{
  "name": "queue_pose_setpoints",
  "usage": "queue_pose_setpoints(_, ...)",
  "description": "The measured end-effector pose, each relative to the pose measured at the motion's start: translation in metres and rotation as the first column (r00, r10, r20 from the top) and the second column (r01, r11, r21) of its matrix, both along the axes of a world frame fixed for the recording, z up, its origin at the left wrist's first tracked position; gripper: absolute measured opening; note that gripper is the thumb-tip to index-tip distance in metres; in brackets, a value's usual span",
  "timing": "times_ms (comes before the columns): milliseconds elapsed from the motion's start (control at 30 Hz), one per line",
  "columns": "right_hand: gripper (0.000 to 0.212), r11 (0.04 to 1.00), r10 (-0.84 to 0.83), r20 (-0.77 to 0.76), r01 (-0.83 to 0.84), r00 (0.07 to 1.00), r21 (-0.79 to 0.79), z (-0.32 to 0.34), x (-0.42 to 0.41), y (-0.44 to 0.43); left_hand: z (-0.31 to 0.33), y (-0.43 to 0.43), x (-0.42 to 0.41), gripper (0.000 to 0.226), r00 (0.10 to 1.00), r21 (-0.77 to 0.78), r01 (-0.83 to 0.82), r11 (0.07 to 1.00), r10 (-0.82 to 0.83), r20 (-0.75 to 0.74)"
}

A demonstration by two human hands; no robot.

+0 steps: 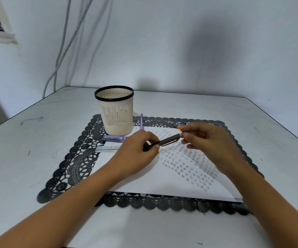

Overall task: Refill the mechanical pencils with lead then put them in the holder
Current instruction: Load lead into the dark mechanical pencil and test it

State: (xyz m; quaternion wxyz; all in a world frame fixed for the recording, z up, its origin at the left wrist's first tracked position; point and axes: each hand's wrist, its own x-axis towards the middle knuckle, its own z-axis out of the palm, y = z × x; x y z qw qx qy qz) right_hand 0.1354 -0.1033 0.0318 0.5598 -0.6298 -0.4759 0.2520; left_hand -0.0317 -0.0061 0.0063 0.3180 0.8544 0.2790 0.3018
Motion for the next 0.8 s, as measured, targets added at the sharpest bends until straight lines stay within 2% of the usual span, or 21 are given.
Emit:
queue_pose_setpoints(300,0.018,1.0,-0.015,0.093,0.017,0.996,-0.011,-0.004,0.0,0.002,-0.003,0.002,0.0,0.016,1.0,0.081,0.012,0.997,-0.012,0.001)
queue_pose_setpoints(600,0.011,0.999,-0.033,0.045,0.035,0.998,-0.035,-0.009,-0.001,0.005,-0.01,0.005,0.002,0.007,0.999,0.193,0.042,0.98,-0.046,0.013)
queue_pose_setpoints(667,0.011,0.999,-0.019,-0.022,0.018,1.0,-0.039,-0.011,-0.001,0.006,-0.01,0.005,0.003,0.007,0.999,0.172,0.034,0.985,-0.038,0.022)
queue_pose_setpoints(800,0.022,0.985,0.13,-0.348,-0.16,0.928,-0.058,-0.016,-0.004,0.009,-0.01,0.004,0.005,0.007,0.998,0.166,0.017,0.986,-0.026,0.049)
